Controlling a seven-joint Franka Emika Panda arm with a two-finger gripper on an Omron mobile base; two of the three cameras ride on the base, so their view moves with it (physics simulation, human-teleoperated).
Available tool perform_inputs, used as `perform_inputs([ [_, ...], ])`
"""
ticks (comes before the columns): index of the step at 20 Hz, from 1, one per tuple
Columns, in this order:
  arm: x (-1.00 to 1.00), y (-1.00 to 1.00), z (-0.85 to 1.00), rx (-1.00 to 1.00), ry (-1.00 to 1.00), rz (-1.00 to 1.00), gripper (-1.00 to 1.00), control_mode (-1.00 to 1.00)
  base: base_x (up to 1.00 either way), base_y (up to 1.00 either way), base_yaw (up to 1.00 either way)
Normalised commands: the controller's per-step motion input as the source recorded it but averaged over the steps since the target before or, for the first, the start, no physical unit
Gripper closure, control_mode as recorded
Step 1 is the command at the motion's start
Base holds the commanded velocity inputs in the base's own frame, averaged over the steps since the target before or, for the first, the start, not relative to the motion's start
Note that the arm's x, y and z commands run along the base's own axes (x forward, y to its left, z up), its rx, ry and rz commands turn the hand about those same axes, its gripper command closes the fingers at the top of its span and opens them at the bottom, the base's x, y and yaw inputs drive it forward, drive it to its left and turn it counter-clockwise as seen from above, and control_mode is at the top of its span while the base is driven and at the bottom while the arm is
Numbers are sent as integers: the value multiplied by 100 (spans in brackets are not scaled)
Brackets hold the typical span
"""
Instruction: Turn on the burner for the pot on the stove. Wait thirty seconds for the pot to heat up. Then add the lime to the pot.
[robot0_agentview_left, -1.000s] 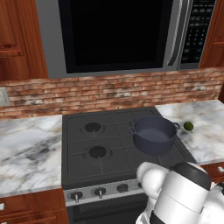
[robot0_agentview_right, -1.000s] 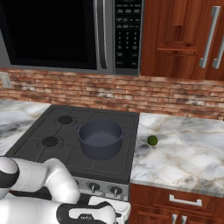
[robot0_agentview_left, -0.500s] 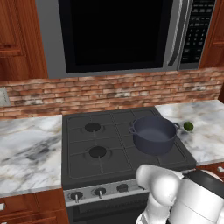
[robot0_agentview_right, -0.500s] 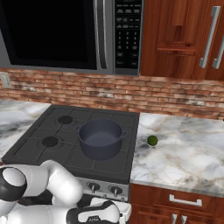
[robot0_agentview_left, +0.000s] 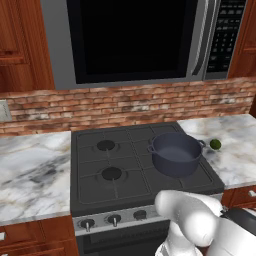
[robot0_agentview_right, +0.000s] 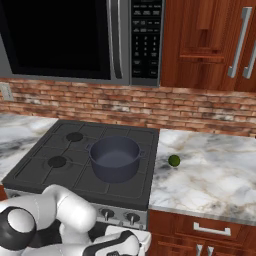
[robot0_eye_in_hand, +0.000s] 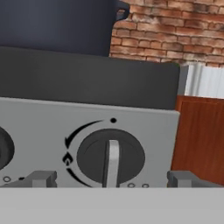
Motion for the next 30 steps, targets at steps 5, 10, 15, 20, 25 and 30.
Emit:
perform_inputs([
  [5,18,0,0,0,0,0,-100,-100,0,0,0],
  [10,21,0,0,0,0,0,-100,-100,0,0,0],
  [15,14,0,0,0,0,0,-100,-100,0,0,0],
  [20,2,0,0,0,-1,0,-100,-100,0,0,0],
  [25,3,0,0,0,-1,0,100,-100,0,0,0],
  [30,2,0,0,0,0,0,100,-100,0,0,0],
])
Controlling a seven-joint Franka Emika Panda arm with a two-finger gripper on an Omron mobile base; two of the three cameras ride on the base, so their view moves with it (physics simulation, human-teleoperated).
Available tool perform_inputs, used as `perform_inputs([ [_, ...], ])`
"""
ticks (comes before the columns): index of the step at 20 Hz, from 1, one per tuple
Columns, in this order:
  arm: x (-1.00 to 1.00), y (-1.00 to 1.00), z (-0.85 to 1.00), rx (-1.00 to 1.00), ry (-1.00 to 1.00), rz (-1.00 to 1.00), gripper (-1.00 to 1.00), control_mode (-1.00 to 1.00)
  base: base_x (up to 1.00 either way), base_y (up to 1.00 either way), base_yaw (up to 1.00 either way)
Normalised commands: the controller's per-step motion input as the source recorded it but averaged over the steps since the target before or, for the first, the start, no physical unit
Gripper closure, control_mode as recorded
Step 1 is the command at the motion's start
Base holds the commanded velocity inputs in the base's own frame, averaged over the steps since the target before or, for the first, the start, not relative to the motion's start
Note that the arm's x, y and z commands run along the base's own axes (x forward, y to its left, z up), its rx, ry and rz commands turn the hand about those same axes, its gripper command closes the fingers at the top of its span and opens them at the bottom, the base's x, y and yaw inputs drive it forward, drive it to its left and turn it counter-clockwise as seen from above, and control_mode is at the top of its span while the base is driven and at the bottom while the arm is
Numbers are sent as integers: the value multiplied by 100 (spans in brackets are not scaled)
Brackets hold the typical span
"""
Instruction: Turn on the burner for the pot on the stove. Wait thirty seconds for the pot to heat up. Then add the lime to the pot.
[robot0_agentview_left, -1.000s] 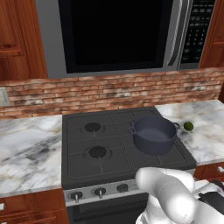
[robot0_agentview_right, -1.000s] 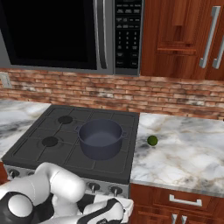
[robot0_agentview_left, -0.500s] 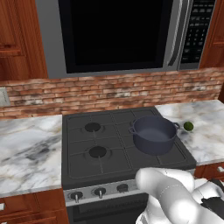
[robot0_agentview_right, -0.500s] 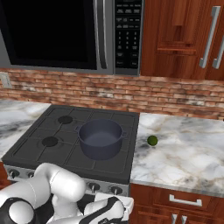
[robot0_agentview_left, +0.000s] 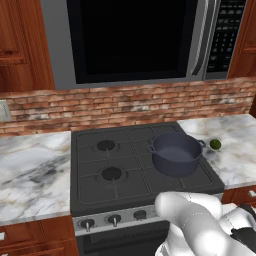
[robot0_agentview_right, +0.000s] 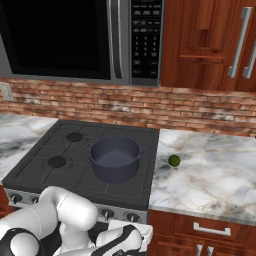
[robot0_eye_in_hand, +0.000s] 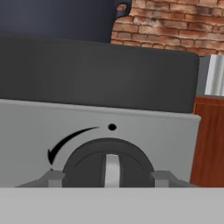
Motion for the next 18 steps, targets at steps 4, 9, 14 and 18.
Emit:
perform_inputs([
  [4,0,0,0,0,0,0,100,-100,0,0,0],
  [9,0,0,0,-13,0,0,100,-100,0,0,0],
  [14,-1,0,-2,-32,-1,1,100,-100,0,0,0],
  [18,-5,0,0,-37,0,7,100,-100,0,0,0],
])
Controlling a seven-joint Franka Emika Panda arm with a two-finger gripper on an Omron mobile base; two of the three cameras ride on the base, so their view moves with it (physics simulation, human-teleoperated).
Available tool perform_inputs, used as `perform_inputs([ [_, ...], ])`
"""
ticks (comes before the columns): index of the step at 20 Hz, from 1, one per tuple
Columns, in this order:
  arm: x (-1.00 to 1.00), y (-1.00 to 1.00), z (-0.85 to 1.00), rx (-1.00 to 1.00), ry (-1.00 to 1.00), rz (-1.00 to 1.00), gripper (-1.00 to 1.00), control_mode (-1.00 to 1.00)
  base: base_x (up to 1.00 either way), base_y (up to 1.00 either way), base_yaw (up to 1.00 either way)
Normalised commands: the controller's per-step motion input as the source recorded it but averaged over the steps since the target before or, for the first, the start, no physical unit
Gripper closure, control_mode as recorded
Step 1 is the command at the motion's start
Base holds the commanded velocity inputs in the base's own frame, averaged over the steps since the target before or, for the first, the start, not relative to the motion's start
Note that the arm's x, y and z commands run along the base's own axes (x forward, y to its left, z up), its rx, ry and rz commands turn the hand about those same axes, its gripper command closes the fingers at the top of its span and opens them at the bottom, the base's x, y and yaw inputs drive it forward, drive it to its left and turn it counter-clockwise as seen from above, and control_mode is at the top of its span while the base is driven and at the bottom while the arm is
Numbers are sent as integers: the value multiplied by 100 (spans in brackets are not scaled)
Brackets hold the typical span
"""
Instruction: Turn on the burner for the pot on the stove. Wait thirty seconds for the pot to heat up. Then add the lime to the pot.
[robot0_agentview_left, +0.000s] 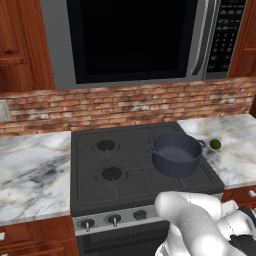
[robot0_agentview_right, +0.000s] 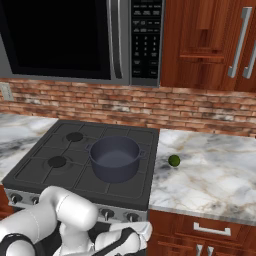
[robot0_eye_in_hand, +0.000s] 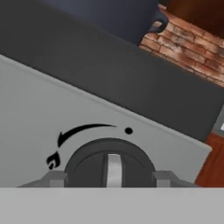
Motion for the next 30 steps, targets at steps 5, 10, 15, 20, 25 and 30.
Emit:
perform_inputs([
  [5,0,0,-3,-38,0,8,100,-100,0,0,0],
  [10,0,0,-8,-44,0,9,100,-100,0,0,0],
  [15,0,0,-6,-43,0,8,100,-100,0,0,0],
  [20,0,0,-13,-36,3,4,100,-100,0,0,0],
  [25,0,0,-20,-31,11,1,100,-100,0,0,0],
  [30,0,0,-8,-31,4,0,100,-100,0,0,0],
])
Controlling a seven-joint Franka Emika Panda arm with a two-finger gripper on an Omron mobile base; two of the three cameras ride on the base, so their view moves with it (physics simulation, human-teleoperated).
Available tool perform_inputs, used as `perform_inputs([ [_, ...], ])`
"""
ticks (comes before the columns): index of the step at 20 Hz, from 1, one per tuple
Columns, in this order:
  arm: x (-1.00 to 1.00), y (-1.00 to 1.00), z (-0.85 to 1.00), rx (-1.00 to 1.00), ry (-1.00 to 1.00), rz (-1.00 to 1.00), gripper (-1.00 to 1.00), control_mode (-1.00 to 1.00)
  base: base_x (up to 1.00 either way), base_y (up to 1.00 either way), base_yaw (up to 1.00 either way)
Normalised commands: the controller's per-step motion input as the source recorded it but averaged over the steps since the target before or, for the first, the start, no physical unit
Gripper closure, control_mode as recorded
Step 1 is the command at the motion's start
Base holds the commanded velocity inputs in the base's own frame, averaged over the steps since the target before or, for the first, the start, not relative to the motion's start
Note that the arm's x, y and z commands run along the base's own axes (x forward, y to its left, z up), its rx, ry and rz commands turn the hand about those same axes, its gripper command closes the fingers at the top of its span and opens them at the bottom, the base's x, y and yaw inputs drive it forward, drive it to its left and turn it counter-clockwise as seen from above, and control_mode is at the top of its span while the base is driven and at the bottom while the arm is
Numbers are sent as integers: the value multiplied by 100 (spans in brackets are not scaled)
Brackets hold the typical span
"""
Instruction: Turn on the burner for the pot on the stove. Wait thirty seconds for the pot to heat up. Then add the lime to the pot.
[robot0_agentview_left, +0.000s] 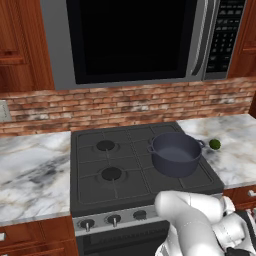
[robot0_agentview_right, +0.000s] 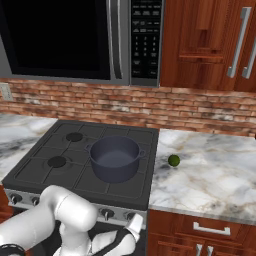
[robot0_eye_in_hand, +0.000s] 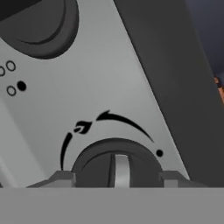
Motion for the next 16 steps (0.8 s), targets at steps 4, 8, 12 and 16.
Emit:
perform_inputs([
  [4,0,3,-3,-13,1,0,-100,-100,0,0,0],
  [8,1,1,0,0,2,0,-100,-100,0,0,0],
  [12,0,0,0,0,1,0,-100,-100,0,0,0],
  [16,-1,0,0,0,5,0,-100,-100,0,0,0],
])
